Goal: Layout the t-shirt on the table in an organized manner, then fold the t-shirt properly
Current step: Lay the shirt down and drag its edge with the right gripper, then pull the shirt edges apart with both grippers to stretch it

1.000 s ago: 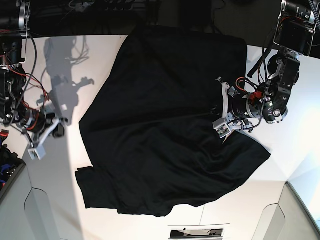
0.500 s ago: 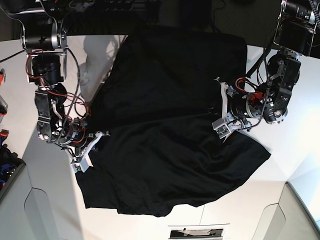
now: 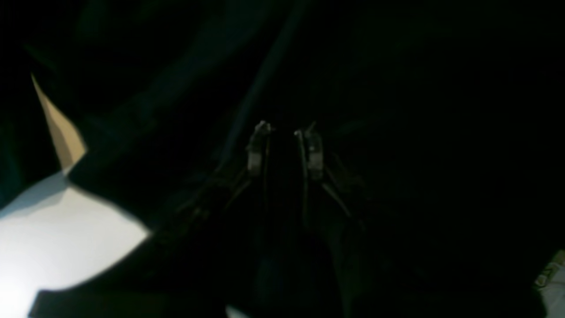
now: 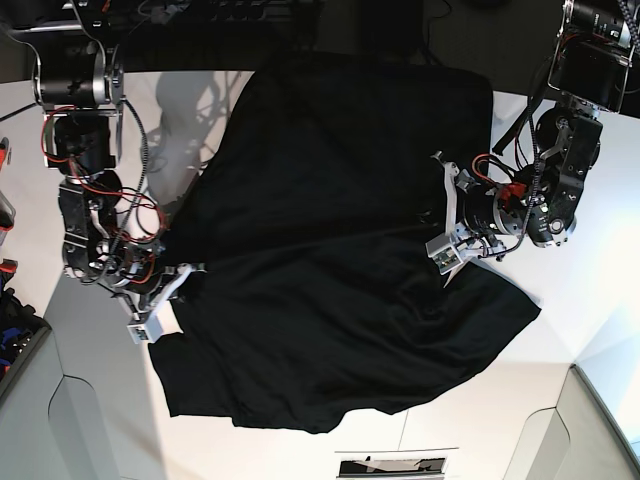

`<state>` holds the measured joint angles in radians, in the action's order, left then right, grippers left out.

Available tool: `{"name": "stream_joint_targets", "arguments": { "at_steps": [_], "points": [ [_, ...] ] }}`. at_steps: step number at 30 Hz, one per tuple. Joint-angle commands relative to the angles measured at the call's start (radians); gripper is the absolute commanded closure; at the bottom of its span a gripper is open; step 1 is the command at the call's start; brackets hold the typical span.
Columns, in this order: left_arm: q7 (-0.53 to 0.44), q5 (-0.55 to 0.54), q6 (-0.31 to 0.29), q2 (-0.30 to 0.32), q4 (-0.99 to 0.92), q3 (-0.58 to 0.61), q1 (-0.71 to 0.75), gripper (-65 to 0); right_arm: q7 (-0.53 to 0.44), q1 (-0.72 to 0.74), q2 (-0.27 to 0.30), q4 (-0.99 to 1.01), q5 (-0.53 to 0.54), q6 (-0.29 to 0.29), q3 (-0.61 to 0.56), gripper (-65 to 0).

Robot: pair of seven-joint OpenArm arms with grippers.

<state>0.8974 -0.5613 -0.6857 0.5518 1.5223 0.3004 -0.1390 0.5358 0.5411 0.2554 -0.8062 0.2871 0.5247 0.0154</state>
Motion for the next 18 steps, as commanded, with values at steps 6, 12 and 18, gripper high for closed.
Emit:
{"name": "stream_joint_targets", "arguments": {
  "at_steps": [6,12,18],
  "points": [
    [0.050,-0.088,0.012,0.022,0.014,-0.007,-0.019,-11.0,0.047,-0.006,0.107,0.000,0.027,-0.023,0.002,0.0],
    [0.049,-0.111,0.011,0.021,0.014,-0.007,-0.018,-11.0,0.060,-0.051,0.151,-0.009,0.099,-0.011,0.002,0.0],
    [0.033,-0.068,0.008,0.022,0.013,-0.007,-0.019,-11.0,0.071,-0.111,0.159,-0.079,0.125,-0.012,0.002,0.0]
  ]
}}
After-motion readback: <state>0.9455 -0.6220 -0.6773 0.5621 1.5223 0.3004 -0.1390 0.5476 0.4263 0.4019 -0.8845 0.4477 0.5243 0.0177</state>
